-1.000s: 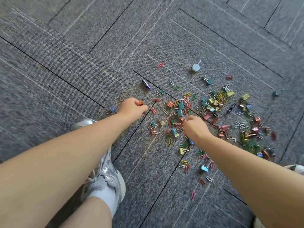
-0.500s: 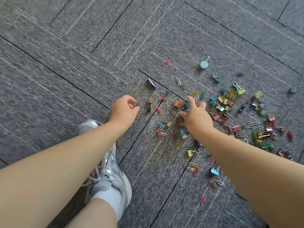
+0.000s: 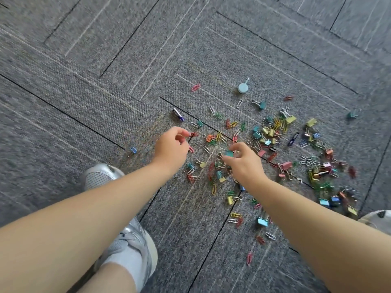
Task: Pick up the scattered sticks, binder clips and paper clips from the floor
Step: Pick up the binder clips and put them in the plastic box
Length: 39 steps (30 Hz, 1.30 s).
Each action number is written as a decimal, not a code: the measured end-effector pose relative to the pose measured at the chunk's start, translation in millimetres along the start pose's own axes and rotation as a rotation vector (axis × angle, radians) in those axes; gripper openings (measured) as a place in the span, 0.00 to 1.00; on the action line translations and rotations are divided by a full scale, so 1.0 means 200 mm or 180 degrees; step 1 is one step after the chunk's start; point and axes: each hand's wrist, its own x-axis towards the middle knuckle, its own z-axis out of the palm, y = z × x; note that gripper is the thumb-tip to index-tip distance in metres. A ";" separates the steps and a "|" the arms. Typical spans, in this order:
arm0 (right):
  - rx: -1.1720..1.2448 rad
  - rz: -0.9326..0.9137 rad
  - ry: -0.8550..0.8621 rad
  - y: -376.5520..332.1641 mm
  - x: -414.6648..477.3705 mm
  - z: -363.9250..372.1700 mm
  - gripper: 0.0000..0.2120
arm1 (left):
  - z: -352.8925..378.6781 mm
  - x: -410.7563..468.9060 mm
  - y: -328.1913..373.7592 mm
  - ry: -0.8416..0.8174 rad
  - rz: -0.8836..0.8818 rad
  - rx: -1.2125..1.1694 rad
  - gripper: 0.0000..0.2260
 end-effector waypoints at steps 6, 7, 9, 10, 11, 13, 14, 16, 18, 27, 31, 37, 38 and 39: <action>0.1924 0.1041 0.0108 0.02 -0.05 -0.10 0.08 | 0.11 -0.03 0.10 -0.0877 -0.0902 -0.1138 0.06; 0.2199 0.1107 0.0070 0.02 -0.04 -0.11 0.09 | 0.11 -0.04 0.10 -0.0906 -0.0933 -0.1194 0.06; 0.2591 0.1194 -0.0092 0.04 -0.03 -0.13 0.10 | 0.10 -0.04 0.08 -0.0897 -0.0968 -0.1233 0.06; 0.2716 0.1251 -0.0198 0.05 -0.02 -0.14 0.11 | 0.09 -0.04 0.07 -0.0877 -0.1010 -0.1262 0.06; 0.2811 0.1317 -0.0308 0.06 -0.02 -0.14 0.12 | 0.08 -0.04 0.05 -0.0853 -0.1061 -0.1303 0.06; 0.2920 0.1404 -0.0513 0.06 -0.01 -0.14 0.16 | 0.05 -0.03 0.02 -0.0809 -0.1189 -0.1400 0.06; 0.2953 0.1379 -0.0610 0.05 -0.02 -0.14 0.16 | 0.04 -0.02 0.00 -0.0786 -0.1241 -0.1455 0.07; 0.3100 0.1304 -0.0741 0.03 -0.04 -0.14 0.11 | 0.02 -0.01 -0.02 -0.0734 -0.1332 -0.1579 0.07; 0.3275 0.1320 -0.0782 0.02 -0.04 -0.13 0.06 | 0.01 0.00 -0.04 -0.0666 -0.1396 -0.1659 0.07; 0.3227 0.1474 -0.0943 0.08 -0.03 -0.10 0.07 | 0.01 -0.01 -0.06 -0.0723 -0.1373 -0.1506 0.07; 0.3104 0.1439 -0.0758 0.15 -0.05 -0.13 0.08 | 0.03 -0.02 -0.06 -0.0800 -0.1338 -0.1331 0.07; 0.2993 0.1600 -0.0589 0.23 -0.18 -0.13 0.08 | 0.06 -0.06 -0.05 -0.0982 -0.1294 -0.1269 0.07; 0.3081 0.1612 -0.0633 0.24 -0.19 -0.11 0.08 | 0.07 -0.08 -0.05 -0.1012 -0.1300 -0.1238 0.07; 0.3138 0.1625 -0.0660 0.25 -0.20 -0.10 0.07 | 0.08 -0.09 -0.06 -0.1045 -0.1303 -0.1188 0.07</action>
